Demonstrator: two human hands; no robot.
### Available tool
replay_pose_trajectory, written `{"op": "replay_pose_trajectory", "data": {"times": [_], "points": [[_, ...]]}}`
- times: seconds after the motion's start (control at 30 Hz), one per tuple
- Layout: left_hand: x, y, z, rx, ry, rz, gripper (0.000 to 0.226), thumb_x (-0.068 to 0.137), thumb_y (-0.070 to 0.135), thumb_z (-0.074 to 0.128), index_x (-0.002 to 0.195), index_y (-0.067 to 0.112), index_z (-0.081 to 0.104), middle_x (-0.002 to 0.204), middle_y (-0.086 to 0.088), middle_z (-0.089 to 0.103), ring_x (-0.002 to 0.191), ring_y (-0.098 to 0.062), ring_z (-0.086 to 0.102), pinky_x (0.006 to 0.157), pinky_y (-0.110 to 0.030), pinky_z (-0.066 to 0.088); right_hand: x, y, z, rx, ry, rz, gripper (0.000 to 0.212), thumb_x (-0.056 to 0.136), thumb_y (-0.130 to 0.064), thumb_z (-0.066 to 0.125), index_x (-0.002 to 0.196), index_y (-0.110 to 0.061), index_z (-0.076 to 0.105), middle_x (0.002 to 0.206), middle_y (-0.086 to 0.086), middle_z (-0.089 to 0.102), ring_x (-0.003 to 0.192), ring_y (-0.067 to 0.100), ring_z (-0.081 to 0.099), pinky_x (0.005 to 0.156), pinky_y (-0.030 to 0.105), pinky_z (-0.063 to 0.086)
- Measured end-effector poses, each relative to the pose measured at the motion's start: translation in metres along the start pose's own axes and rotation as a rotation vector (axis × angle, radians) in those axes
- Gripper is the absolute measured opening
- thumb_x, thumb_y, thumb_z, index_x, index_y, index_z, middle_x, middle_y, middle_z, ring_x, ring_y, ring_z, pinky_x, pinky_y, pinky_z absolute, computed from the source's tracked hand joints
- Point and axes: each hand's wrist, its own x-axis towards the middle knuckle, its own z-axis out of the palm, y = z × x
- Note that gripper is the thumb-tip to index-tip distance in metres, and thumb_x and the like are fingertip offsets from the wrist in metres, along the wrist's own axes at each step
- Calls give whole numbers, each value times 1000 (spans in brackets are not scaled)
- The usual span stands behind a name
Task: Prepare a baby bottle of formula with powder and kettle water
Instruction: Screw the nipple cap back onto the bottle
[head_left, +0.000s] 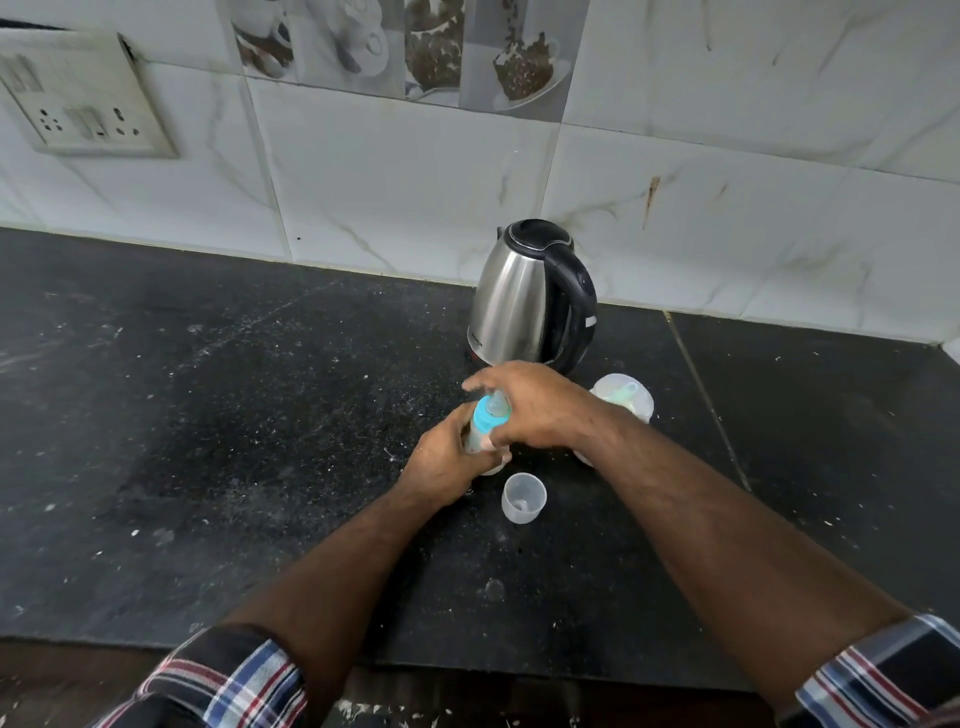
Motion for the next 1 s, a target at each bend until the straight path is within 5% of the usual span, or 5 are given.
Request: {"op": "replay_pose_trajectory", "data": {"times": [0.1,0.23,0.53,0.7,1.0], "points": [[1,-1,0,-16,-3,-20,59,80,33,87,132,27,60,114,10,74,105,-9,70,90,-29,57,0,-1,-4,-79,-76,-9,54,76,-8,81,124,-30,68,117,-4,67,108,17,63,89,38,55],[-1,0,3,3,34,-29,50,79,34,86,122,34,60,104,14,71,94,-3,68,64,-9,50,1,-9,8,-129,41,46,45,78,-11,75,119,-29,68,110,-3,70,99,19,64,80,34,55],[-5,1,8,7,72,-28,48,80,40,82,123,39,59,99,20,70,89,10,65,65,-9,43,3,-18,23,-151,194,196,42,83,-38,76,117,-17,63,107,6,69,95,26,64,73,34,49],[-1,-1,3,30,33,-14,59,79,36,86,131,32,58,108,15,71,100,-2,66,77,-20,49,-3,-11,1,-108,-26,85,57,75,-13,83,128,-27,64,118,-3,68,106,20,64,88,38,56],[-5,1,9,46,82,-21,49,81,40,80,125,37,57,97,22,66,89,8,61,66,-12,40,-2,-16,28,-55,192,228,51,82,-30,79,128,-19,59,116,3,67,102,23,64,82,35,54]]}}
